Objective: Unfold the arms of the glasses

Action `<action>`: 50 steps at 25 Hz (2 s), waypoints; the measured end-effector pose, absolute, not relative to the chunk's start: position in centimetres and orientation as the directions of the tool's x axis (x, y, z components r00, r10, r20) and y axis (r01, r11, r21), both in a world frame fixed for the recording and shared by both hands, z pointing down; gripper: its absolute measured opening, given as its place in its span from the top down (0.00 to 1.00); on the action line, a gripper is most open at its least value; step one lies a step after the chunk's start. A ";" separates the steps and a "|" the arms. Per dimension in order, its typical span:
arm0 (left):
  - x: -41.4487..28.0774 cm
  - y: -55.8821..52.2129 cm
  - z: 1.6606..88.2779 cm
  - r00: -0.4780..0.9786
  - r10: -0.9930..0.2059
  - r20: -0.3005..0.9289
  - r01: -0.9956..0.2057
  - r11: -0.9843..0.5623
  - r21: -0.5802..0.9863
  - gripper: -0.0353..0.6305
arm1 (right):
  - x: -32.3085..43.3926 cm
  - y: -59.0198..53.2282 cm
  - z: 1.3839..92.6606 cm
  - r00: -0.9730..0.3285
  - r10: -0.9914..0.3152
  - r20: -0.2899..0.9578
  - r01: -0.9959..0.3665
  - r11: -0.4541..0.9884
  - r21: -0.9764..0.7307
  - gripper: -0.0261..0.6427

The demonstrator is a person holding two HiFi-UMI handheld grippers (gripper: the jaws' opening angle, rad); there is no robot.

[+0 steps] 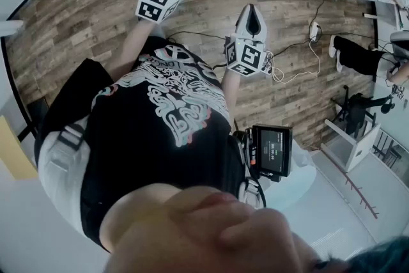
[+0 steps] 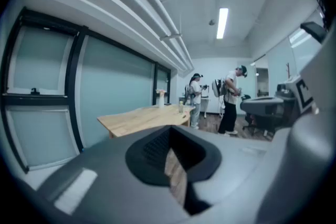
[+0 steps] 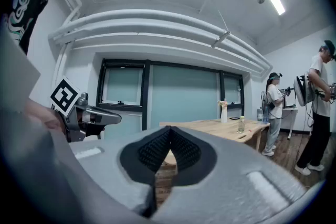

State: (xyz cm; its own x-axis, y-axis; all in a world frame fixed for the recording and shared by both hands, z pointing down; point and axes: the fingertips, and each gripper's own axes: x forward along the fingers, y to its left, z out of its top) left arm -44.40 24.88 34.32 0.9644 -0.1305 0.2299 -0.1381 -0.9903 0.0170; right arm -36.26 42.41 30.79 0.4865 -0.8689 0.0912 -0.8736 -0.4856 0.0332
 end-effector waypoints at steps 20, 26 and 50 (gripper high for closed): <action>-43.2 26.7 35.0 0.972 -0.092 0.218 -0.103 -0.994 0.040 0.96 | -35.7 44.1 32.7 0.475 -0.875 0.093 -0.875 -0.481 -0.050 0.96; -42.8 27.3 35.3 0.981 -0.024 0.195 -0.058 -0.983 0.172 0.96 | -34.8 45.0 33.4 0.497 -0.863 0.095 -0.861 -0.504 -0.068 0.96; -15.3 5.9 38.9 0.960 -0.130 0.249 -0.133 -0.991 -0.005 0.96 | -5.5 27.1 36.8 0.591 -0.770 0.240 -0.789 -0.614 -0.023 0.96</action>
State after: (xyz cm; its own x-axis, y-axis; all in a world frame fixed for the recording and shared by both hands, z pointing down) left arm -15.27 5.88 38.92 0.9598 -0.1297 0.2490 -0.1326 -0.9912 -0.0052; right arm -5.52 27.13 36.83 0.5914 -0.7697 0.2404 -0.7892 -0.6137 -0.0234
